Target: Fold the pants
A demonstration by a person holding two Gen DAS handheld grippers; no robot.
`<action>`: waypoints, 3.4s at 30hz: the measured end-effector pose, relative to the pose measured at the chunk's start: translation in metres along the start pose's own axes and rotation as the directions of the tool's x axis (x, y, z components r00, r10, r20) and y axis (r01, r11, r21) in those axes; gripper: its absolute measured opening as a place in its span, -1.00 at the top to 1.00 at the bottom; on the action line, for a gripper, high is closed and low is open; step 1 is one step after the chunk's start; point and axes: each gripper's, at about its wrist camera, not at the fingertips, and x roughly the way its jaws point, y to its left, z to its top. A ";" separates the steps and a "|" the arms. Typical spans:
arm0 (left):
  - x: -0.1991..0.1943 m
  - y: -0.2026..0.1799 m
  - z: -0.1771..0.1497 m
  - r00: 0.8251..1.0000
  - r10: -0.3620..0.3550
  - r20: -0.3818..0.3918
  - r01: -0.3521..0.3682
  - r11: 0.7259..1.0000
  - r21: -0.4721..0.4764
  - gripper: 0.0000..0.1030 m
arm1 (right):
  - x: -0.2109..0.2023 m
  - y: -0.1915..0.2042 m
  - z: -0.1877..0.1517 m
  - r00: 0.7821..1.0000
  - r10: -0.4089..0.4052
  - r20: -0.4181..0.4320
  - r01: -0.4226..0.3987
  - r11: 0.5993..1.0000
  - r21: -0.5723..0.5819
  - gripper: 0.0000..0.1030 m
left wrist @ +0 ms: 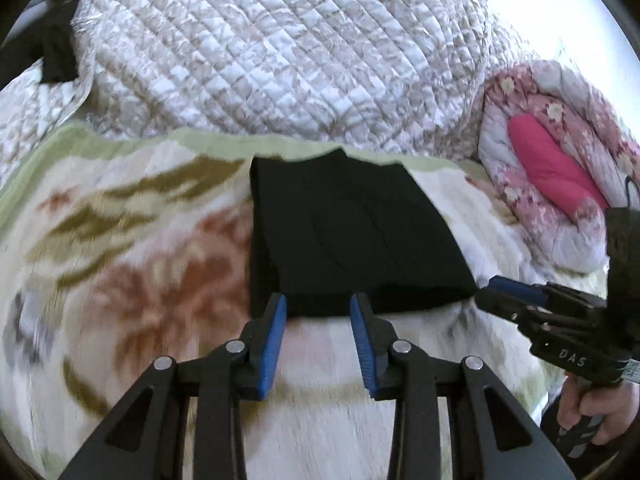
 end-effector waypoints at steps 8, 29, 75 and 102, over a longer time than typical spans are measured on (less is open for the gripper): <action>0.003 -0.008 -0.048 0.992 0.087 -0.088 -0.087 0.996 0.006 0.30 | -0.004 0.015 -0.048 0.997 -0.052 -0.048 0.052 0.999 0.004 -0.02; 0.027 -0.017 -0.060 0.988 0.148 -0.052 -0.146 0.988 0.041 -0.01 | 0.023 0.020 -0.053 0.993 -0.109 -0.049 0.107 0.993 -0.057 -0.35; 0.027 -0.018 -0.062 0.988 0.151 -0.042 -0.149 0.988 0.040 -0.02 | 0.025 0.021 -0.054 0.992 -0.112 -0.063 0.109 0.992 -0.058 -0.35; 0.028 -0.019 -0.062 0.987 0.155 -0.044 -0.154 0.987 0.044 -0.02 | 0.025 0.021 -0.055 0.992 -0.112 -0.063 0.109 0.992 -0.057 -0.36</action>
